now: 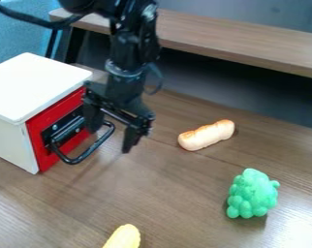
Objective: Close the drawer
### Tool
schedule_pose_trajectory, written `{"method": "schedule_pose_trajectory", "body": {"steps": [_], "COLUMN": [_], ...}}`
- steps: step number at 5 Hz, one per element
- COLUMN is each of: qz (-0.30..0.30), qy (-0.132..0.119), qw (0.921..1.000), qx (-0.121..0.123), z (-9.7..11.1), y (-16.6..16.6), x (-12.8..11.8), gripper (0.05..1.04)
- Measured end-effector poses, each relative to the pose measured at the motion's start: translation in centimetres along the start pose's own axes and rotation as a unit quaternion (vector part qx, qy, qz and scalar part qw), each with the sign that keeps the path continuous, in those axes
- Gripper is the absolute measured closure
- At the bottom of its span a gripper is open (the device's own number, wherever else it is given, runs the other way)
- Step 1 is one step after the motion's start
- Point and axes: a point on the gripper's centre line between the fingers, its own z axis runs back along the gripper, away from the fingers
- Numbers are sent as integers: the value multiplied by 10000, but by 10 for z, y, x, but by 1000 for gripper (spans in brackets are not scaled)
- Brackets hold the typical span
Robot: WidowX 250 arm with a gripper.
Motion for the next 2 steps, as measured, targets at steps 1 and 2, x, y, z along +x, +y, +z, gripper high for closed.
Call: {"method": "schedule_pose_trajectory", "body": {"steps": [1, 2], "qz": [-126, -41], "qy": [-231, -18], "qw": [9985, 9960], "qx": [-480, -888], "z": [27, 29], "y": [-30, -52], "x": [16, 31], "gripper": [84, 84]}}
